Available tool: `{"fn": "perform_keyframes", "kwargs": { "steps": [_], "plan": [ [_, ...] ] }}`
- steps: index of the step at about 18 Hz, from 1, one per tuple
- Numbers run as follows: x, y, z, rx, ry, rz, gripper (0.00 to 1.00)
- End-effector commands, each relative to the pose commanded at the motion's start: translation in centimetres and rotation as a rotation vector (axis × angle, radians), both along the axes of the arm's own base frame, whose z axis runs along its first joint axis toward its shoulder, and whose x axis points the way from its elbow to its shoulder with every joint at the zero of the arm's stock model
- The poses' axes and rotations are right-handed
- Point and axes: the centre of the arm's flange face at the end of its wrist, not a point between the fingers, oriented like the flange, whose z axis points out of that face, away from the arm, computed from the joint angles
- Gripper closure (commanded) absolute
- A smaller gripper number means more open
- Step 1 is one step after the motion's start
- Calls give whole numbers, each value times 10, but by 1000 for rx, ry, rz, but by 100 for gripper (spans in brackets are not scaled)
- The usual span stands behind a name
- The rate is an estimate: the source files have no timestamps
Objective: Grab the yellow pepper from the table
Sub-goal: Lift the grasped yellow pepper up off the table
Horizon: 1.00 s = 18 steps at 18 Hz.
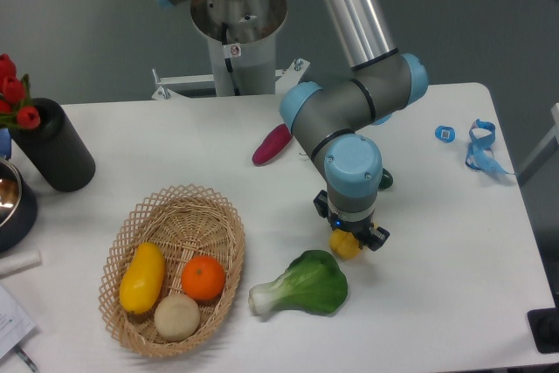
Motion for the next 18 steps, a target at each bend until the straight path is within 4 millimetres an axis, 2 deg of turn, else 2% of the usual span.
{"fn": "perform_keyframes", "kwargs": {
  "steps": [1, 4, 6, 7, 10, 12, 15, 18],
  "plan": [
    [-3, -6, 13, 12, 12, 9, 58],
    [-18, -27, 33, 32, 35, 44, 58],
    [-32, -45, 45, 37, 38, 73, 58],
    [-37, -56, 57, 45, 48, 76, 58],
    [-52, -75, 65, 59, 47, 64, 58],
    [-63, -91, 82, 101, 57, 92, 58],
    [-79, -109, 87, 135, 53, 113, 58],
    [-96, -134, 102, 181, 15, 125, 58]
  ]
}}
